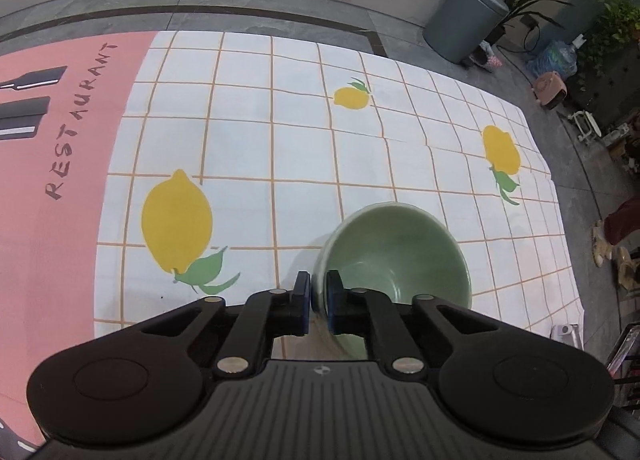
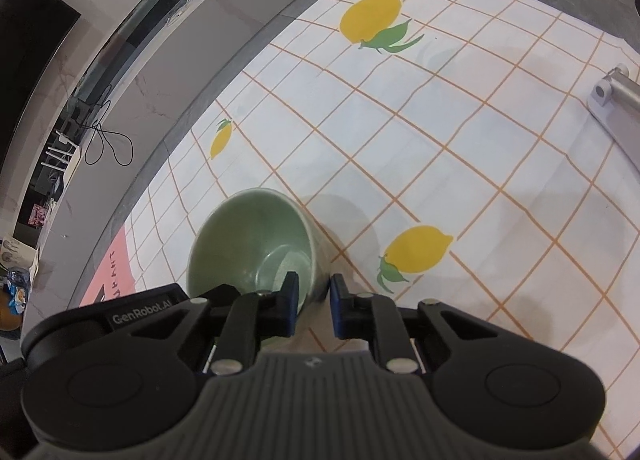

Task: Organize plates and bowls
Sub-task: 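Move both grippers to the pale green bowl rim and close them, then lift the green bowl with both grippers and lower it into the blue bowl, then open both grippers and release the green bowl rim, then close both grippers on the rim of the nested bowl stack, then carry the bowl stack with both grippers and lower it onto the white painted plate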

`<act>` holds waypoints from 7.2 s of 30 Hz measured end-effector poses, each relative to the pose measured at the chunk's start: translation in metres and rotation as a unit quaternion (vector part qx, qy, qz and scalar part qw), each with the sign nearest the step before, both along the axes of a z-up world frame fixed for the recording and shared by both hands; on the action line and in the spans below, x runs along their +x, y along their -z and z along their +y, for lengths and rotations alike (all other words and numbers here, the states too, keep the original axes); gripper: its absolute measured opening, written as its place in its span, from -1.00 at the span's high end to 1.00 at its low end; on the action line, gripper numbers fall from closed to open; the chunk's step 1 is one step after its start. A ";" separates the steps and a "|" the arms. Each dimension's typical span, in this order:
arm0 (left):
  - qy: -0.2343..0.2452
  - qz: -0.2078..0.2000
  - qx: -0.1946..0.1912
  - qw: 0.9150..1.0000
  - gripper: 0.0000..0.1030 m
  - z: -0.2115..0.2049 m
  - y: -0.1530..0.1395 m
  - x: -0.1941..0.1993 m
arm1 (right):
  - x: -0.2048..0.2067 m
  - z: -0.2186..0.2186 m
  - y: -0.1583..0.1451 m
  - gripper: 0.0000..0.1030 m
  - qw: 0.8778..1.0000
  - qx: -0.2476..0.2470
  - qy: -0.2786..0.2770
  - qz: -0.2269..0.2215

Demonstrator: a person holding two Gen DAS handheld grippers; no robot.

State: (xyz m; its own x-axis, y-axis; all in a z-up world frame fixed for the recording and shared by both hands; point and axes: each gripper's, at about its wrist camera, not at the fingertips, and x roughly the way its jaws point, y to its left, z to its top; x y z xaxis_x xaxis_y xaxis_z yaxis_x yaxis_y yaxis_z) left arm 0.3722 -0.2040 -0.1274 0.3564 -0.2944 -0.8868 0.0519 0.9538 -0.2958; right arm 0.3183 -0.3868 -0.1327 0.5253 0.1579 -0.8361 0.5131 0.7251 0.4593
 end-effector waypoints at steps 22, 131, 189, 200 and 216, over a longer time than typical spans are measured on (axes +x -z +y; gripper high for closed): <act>-0.025 -0.060 0.012 0.998 0.85 0.040 -0.079 -0.080 | -0.064 0.041 -0.061 0.75 0.997 -0.016 -0.061 -0.053; -0.165 -0.053 -0.158 0.972 -0.43 0.193 -0.034 -0.256 | -0.197 0.089 -0.025 -0.56 0.987 0.092 -0.131 -0.028; -0.145 -0.028 -0.196 0.969 -0.12 0.197 -0.014 -0.256 | -0.191 0.101 -0.003 -0.01 0.974 0.167 -0.154 -0.019; -0.185 -0.062 -0.181 0.964 -0.12 0.261 -0.046 -0.273 | -0.180 0.170 -0.033 -0.01 0.959 0.186 -0.211 -0.033; -0.264 -0.052 -0.199 0.942 -0.12 0.335 -0.024 -0.276 | -0.149 0.257 -0.020 -0.01 0.946 0.172 -0.274 -0.006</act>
State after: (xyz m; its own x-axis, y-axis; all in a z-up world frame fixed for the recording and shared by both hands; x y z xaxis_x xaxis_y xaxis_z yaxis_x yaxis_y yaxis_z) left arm 0.0960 0.1306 -0.1032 0.6259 -0.3541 -0.6949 -0.3498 0.6689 -0.6559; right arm 0.1691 -0.1297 -0.1123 0.2948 0.6708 -0.6805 0.0965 0.6876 0.7196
